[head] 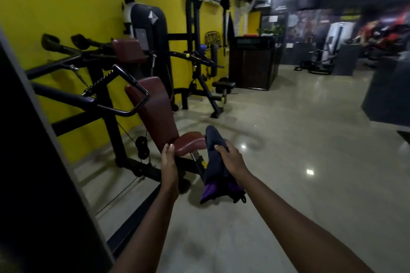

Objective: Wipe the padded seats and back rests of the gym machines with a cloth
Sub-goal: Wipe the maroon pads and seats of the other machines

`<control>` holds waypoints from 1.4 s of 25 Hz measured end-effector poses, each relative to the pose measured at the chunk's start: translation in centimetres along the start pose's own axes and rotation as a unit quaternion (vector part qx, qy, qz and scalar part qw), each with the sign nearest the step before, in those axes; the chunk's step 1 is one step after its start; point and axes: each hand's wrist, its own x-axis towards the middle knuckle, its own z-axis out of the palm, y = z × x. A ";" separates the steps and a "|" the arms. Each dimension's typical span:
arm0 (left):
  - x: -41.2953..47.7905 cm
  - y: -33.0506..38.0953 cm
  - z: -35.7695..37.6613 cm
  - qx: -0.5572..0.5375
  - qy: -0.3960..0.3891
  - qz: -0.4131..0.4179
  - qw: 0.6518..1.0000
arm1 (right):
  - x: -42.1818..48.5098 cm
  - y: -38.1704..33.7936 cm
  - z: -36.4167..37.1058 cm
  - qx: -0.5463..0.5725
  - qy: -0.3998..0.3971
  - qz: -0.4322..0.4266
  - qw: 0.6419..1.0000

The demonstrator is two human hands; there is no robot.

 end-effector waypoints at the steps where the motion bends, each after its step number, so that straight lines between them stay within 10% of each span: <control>1: 2.2 0.2 1.4 0.009 0.015 0.015 1.000 | 3.1 0.1 -0.2 -0.002 -0.011 -0.002 1.000; 21: 53.8 -3.0 10.0 -0.015 0.220 0.073 0.973 | 57.3 2.6 14.8 0.056 -0.189 -0.080 0.977; 35: 78.1 -1.3 0.3 0.069 0.454 0.088 0.884 | 79.8 -3.0 40.3 -0.133 -0.202 -0.382 0.892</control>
